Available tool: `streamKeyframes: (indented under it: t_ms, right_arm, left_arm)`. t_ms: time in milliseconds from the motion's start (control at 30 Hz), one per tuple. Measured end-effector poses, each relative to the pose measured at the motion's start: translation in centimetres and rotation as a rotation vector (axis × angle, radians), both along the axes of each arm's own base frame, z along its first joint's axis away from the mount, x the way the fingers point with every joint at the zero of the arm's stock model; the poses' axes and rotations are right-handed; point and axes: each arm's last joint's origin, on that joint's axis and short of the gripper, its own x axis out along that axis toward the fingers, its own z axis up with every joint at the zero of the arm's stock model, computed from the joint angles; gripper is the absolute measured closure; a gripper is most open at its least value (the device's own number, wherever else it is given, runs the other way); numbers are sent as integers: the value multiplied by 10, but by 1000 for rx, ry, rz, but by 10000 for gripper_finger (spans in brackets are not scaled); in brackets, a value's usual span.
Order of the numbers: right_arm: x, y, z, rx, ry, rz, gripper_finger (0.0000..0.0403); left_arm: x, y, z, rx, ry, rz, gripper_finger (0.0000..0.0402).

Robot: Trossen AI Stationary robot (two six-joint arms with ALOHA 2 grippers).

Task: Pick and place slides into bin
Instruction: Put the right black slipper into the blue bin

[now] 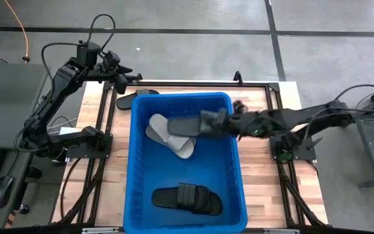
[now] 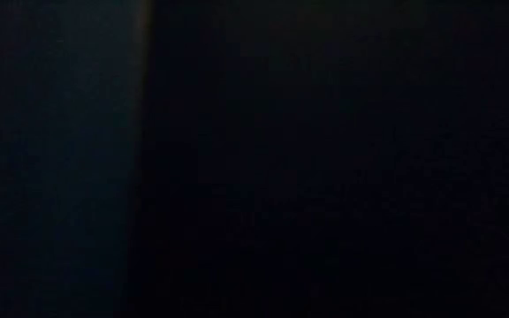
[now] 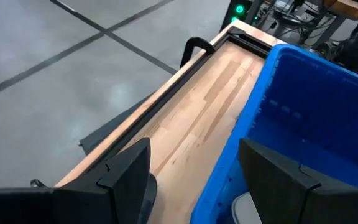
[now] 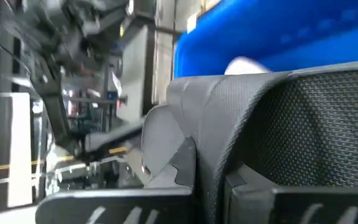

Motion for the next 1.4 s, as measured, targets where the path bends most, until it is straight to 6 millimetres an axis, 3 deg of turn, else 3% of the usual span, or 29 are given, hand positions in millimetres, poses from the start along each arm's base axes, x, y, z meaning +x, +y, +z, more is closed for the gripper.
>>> streamKeyframes:
  t_ms: [200,567,733,933,1400]
  right_arm:
    - [40,34,6,73,93,63,403]
    - [94,81,0,178,296,152,403]
    - [109,89,-19,220,453,197,403]
    - [122,94,-42,243,522,175,403]
    - [146,85,-93,239,691,101,403]
  left_arm:
    - [-4,-8,5,59,20,20,169]
    - [-9,-19,12,102,7,24,169]
    - [-10,-21,14,117,1,25,169]
    - [-11,-25,15,128,-4,25,169]
    - [-17,-38,22,168,-26,31,169]
